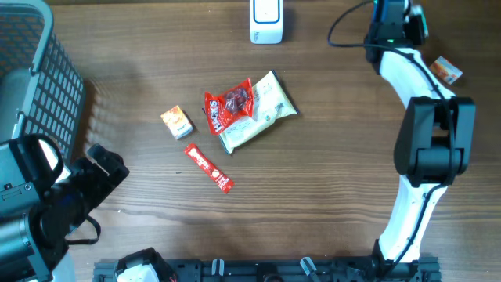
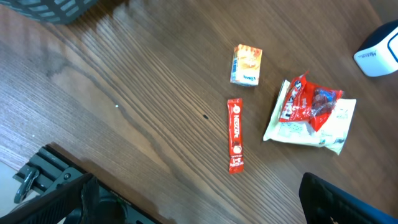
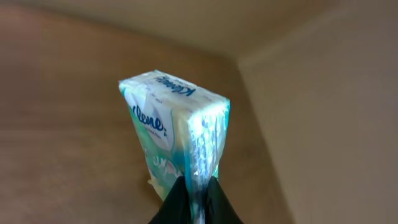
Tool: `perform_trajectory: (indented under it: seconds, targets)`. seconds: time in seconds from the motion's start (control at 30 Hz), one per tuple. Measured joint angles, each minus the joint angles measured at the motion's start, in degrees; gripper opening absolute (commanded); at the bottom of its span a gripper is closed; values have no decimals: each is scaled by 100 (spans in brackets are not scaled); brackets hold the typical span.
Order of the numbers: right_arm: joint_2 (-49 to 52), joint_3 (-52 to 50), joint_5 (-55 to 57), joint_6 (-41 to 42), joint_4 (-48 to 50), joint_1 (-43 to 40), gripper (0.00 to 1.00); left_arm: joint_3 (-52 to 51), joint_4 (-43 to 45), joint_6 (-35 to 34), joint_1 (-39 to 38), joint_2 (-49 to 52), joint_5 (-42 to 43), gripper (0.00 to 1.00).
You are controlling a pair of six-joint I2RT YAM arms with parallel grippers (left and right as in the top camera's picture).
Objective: Scan the item barcode
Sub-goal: 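Carry the Kleenex pack to the right edge beside the orange pack, release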
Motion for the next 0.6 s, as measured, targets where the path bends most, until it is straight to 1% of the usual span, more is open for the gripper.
perform_trajectory:
  seconds: [0.1, 0.2, 0.43, 0.53, 0.57, 0.6]
  targets:
    - [0, 0, 61, 673, -713, -280, 4, 2, -2, 0, 0, 0, 0, 100]
    - [0, 0, 83, 1209, -1211, -621, 4, 2, -2, 0, 0, 0, 0, 100]
    - [-2, 0, 61, 1912, -1908, -1172, 4, 2, -2, 2, 0, 0, 0, 100]
    - [-2, 0, -155, 2149, -2168, -1362, 4, 2, -2, 0, 0, 0, 0, 100]
    - [-2, 0, -247, 2216, -2245, -1419, 5, 2, -2, 0, 0, 0, 0, 100]
    - [0, 0, -354, 2297, -2317, -1491, 12, 2, -2, 0, 0, 0, 0, 100]
